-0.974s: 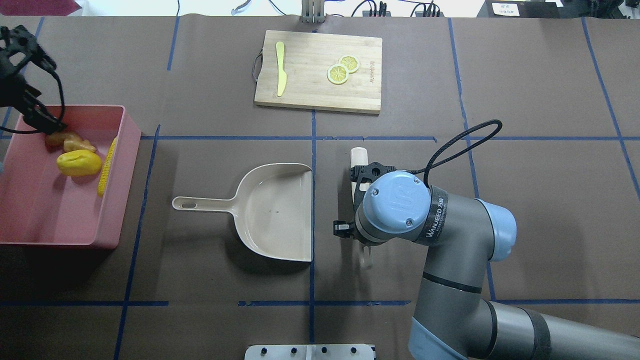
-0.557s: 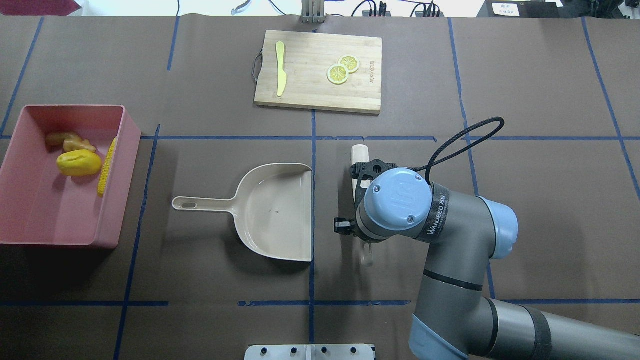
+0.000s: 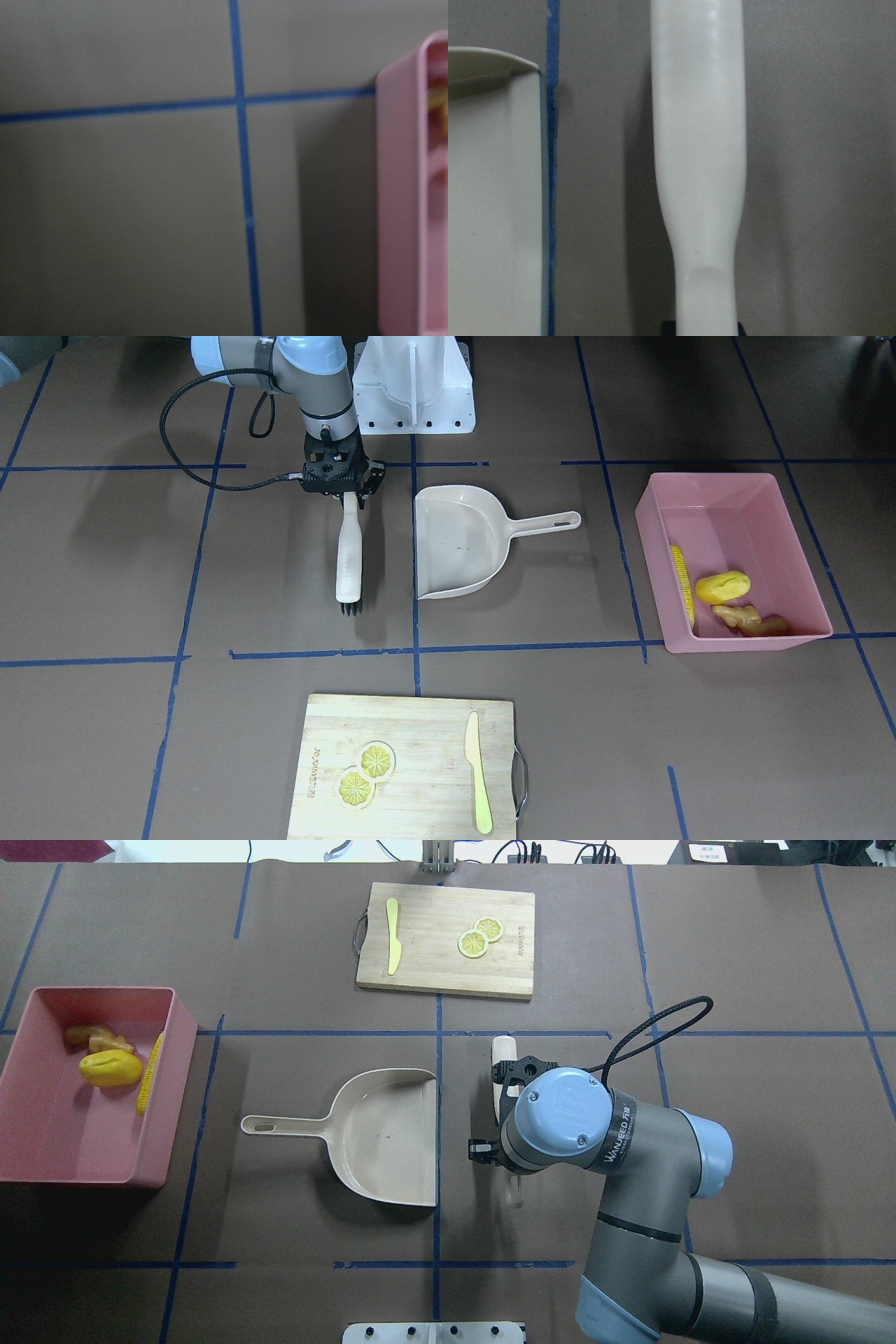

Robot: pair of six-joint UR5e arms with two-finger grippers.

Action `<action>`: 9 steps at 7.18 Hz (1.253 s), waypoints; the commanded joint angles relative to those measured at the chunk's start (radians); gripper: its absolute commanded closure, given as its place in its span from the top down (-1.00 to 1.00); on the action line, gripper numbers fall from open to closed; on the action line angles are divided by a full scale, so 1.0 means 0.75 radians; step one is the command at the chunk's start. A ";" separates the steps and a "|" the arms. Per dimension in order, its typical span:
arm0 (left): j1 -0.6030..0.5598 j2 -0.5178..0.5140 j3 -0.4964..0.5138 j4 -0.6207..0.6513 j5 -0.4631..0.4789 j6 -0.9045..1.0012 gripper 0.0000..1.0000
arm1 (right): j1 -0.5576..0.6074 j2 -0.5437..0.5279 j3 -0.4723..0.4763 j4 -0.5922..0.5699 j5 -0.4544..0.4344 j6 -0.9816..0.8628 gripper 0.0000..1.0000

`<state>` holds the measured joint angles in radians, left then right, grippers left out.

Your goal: Sweep and dump trash into bin

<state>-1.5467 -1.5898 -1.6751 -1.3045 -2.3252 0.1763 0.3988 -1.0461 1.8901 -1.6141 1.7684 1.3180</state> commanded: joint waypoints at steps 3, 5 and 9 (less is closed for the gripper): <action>-0.053 0.148 0.022 -0.130 -0.117 0.076 1.00 | 0.132 -0.138 0.112 -0.004 0.118 -0.155 -1.00; -0.053 0.146 0.027 -0.132 -0.117 0.070 1.00 | 0.235 -0.337 0.220 0.000 0.168 -0.331 -1.00; -0.053 0.146 0.027 -0.159 -0.119 0.064 1.00 | 0.568 -0.839 0.215 0.355 0.401 -0.719 -1.00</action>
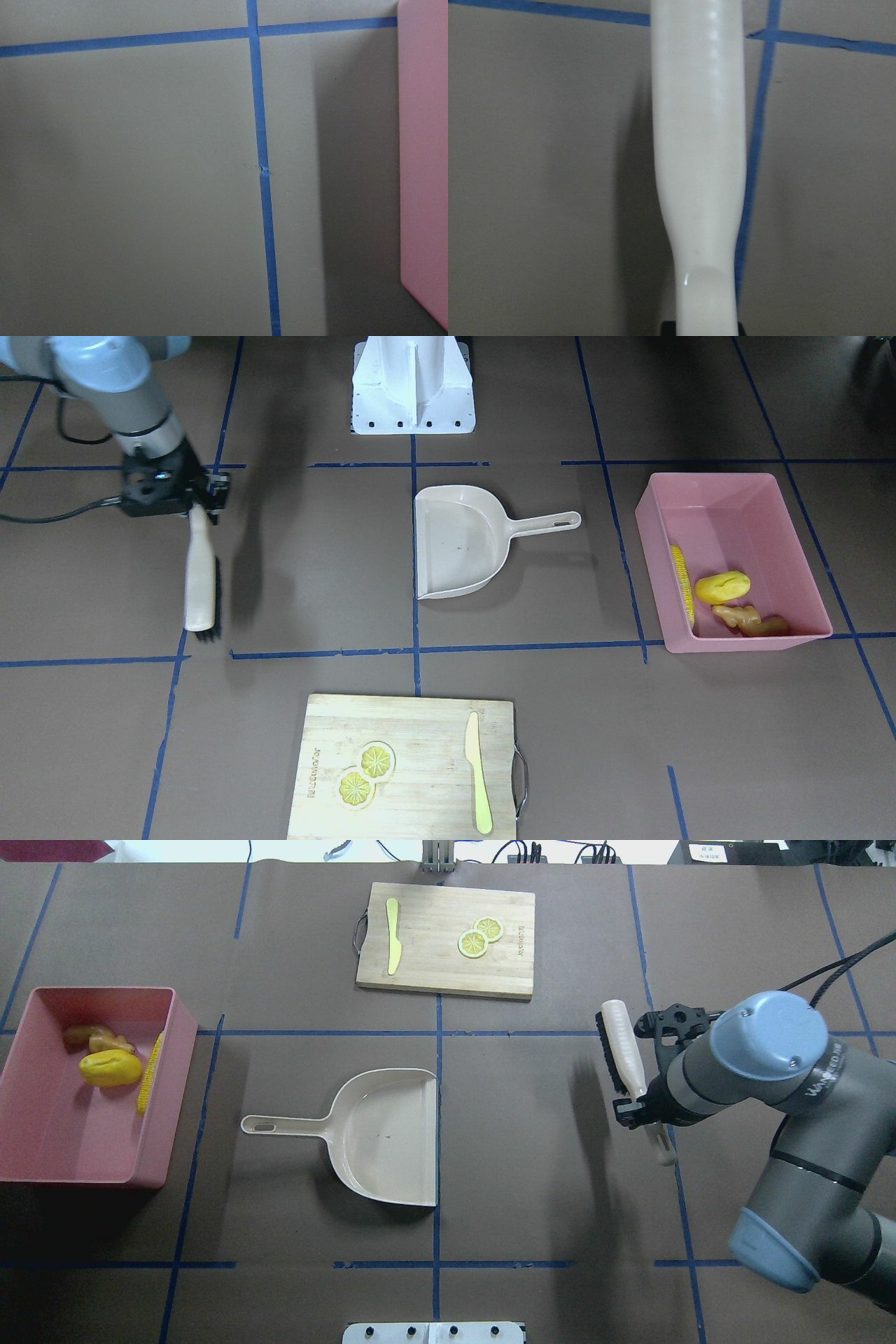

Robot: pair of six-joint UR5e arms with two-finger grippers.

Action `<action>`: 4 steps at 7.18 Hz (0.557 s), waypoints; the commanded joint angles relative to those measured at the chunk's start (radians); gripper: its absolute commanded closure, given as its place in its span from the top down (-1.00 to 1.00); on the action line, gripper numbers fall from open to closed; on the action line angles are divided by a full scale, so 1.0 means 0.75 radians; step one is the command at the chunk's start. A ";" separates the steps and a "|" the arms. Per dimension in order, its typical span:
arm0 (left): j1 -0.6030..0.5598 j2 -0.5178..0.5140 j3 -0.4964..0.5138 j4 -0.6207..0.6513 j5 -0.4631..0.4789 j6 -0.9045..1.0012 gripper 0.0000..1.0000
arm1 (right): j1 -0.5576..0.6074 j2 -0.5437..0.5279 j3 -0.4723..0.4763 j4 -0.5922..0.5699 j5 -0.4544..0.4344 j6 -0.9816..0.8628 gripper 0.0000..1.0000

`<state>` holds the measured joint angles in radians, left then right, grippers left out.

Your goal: Sweep and dump trash into bin

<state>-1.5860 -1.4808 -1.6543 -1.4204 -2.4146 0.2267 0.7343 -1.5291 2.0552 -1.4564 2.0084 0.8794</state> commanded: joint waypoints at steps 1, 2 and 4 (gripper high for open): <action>0.000 0.001 -0.001 -0.002 -0.004 -0.002 1.00 | 0.202 -0.314 -0.006 0.172 0.122 -0.215 -1.00; 0.000 0.001 -0.001 -0.002 -0.004 -0.002 1.00 | 0.262 -0.439 -0.008 0.217 0.132 -0.280 -1.00; 0.000 0.001 -0.003 -0.002 -0.008 -0.002 1.00 | 0.303 -0.599 -0.128 0.545 0.159 -0.258 -1.00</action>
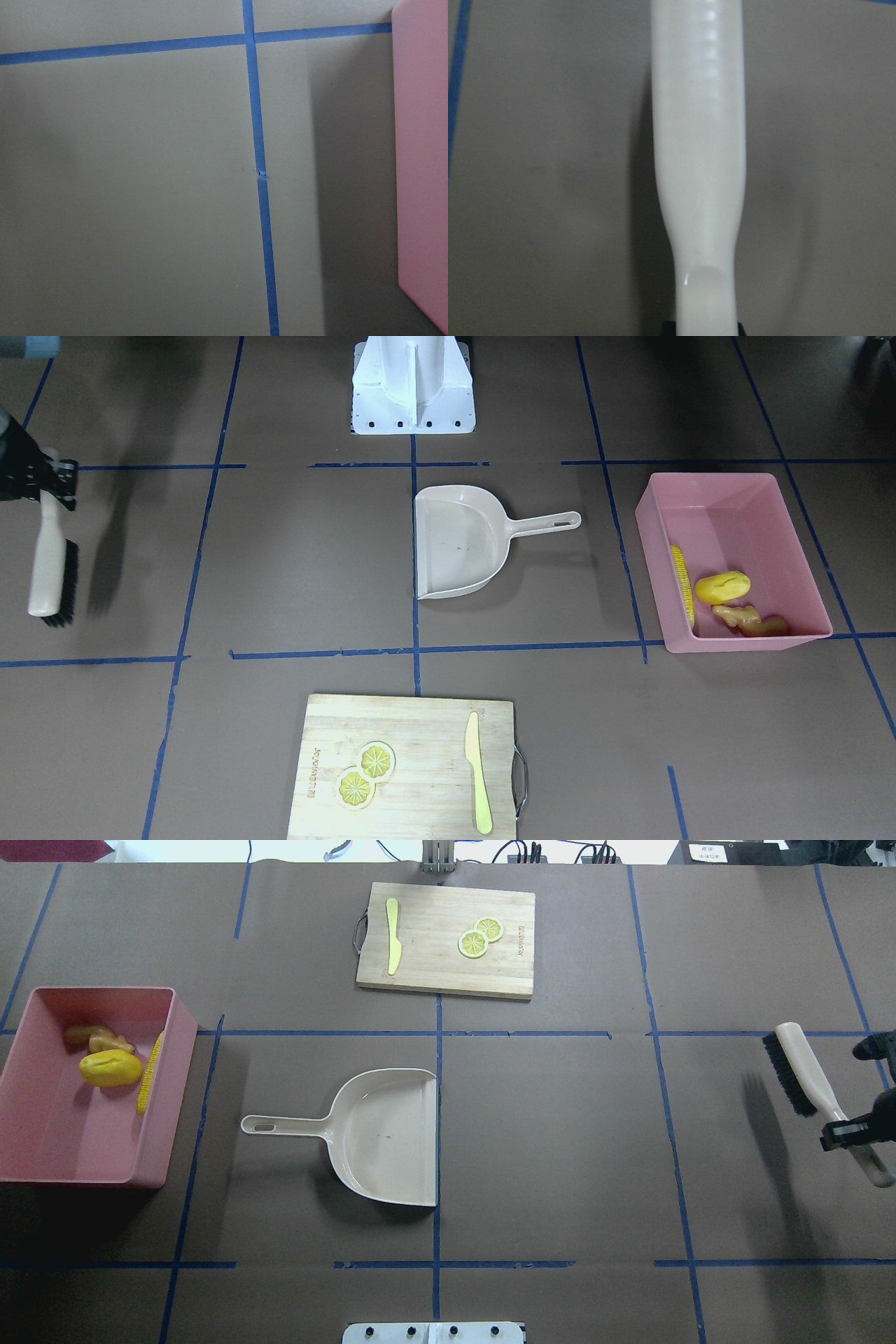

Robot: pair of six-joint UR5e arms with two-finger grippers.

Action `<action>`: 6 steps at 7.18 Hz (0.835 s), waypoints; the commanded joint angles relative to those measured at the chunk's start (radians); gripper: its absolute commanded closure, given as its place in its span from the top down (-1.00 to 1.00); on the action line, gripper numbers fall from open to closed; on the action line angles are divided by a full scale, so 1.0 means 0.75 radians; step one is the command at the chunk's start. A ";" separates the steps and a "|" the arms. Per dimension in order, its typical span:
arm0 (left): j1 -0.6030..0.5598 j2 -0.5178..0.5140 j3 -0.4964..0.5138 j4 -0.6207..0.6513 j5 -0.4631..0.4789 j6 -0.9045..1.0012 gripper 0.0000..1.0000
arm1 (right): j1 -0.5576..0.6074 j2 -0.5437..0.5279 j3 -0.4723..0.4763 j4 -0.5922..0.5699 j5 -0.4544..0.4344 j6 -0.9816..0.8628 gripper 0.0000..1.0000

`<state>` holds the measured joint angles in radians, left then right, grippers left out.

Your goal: Sweep and dump trash into bin

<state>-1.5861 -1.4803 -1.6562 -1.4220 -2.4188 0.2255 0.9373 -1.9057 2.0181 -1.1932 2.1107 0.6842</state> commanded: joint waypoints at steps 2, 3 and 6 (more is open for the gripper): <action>-0.002 0.002 -0.001 0.000 -0.002 0.002 1.00 | 0.033 -0.108 -0.244 0.503 0.057 0.208 -1.00; 0.000 0.000 0.001 -0.002 -0.002 0.000 1.00 | 0.033 -0.122 -0.281 0.551 0.057 0.213 -1.00; 0.000 0.000 -0.001 0.000 -0.002 0.000 1.00 | 0.031 -0.118 -0.337 0.552 0.053 0.211 0.15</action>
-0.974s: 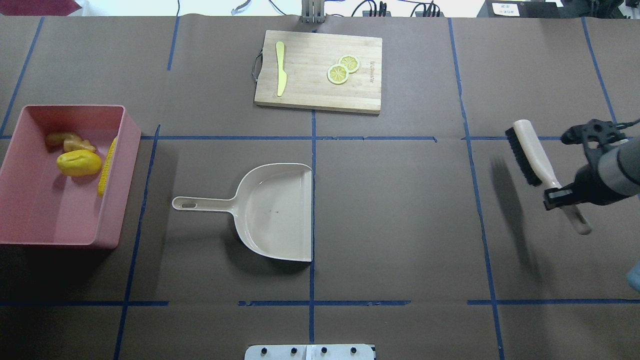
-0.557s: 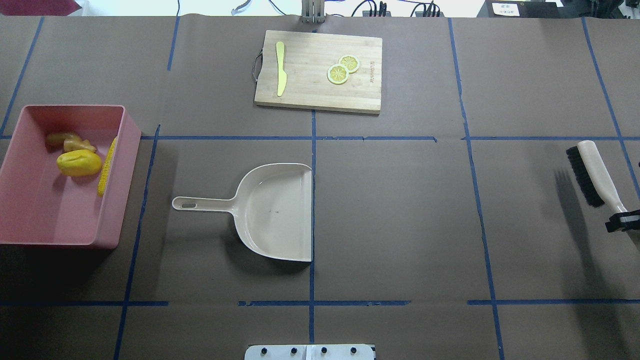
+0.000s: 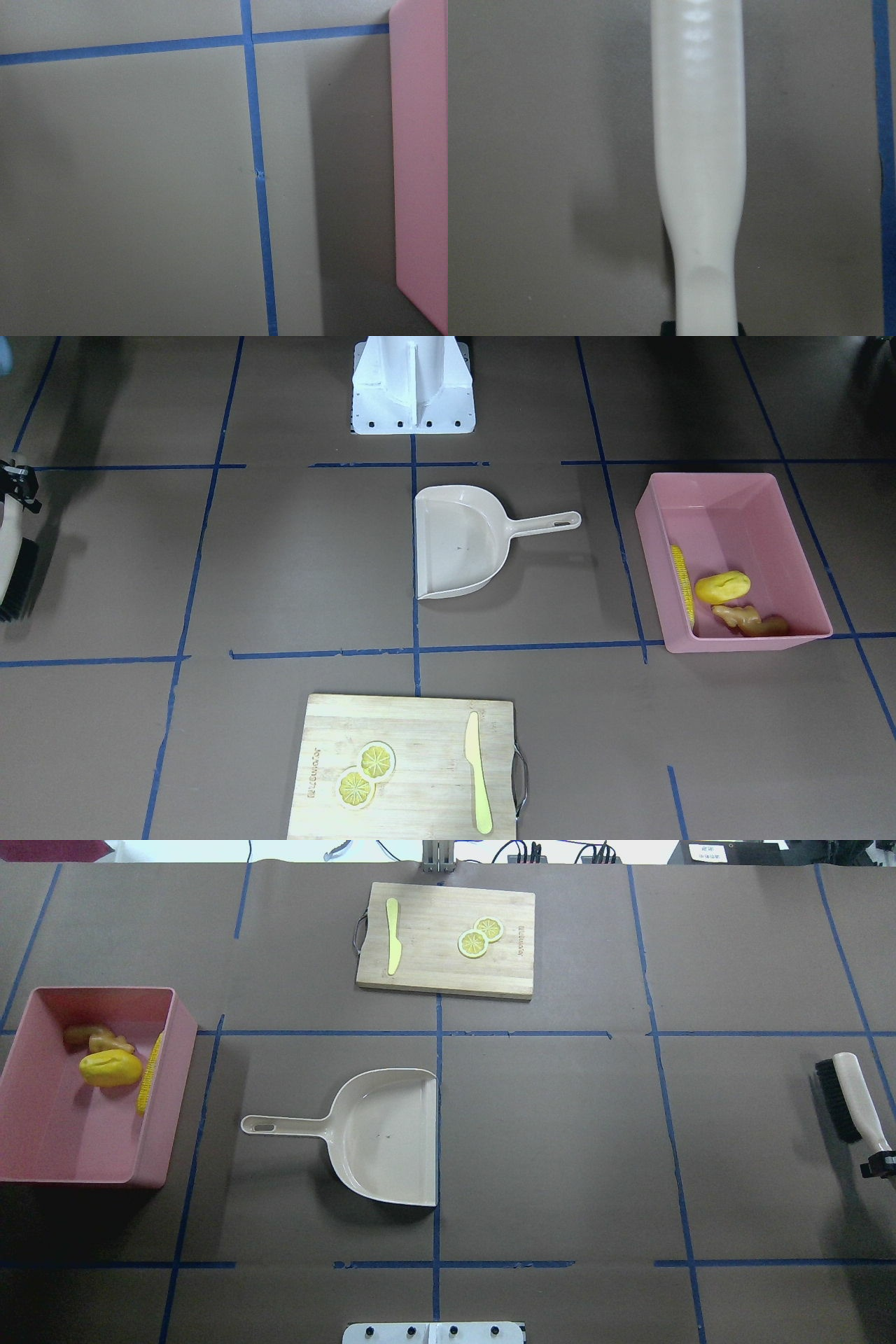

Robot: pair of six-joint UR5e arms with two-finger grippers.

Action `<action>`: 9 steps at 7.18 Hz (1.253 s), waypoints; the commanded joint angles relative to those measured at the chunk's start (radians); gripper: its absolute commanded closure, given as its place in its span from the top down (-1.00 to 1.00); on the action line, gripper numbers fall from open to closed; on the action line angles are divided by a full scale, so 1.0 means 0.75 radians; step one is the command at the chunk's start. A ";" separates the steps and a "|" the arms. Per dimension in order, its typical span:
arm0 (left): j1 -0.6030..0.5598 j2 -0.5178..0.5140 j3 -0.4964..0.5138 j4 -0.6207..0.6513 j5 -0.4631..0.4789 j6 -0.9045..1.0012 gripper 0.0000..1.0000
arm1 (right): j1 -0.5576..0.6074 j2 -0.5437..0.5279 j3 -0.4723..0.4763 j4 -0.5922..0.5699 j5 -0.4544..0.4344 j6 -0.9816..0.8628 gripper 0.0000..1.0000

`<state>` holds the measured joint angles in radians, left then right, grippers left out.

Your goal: Sweep and dump trash into bin

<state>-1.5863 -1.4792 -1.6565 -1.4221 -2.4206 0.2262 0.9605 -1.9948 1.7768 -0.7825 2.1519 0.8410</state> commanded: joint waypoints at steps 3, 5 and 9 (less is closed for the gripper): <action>0.000 -0.001 -0.002 0.000 -0.002 -0.001 1.00 | 0.000 0.019 -0.009 0.004 -0.002 0.000 1.00; 0.000 -0.001 -0.002 0.000 -0.002 -0.001 1.00 | 0.048 0.017 0.028 0.000 0.002 -0.029 1.00; 0.000 -0.001 0.010 0.000 -0.002 -0.001 1.00 | 0.618 0.105 0.026 -0.544 0.184 -0.914 1.00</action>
<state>-1.5861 -1.4803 -1.6508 -1.4220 -2.4221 0.2255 1.2892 -1.9575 1.7960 -1.0176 2.2509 0.3781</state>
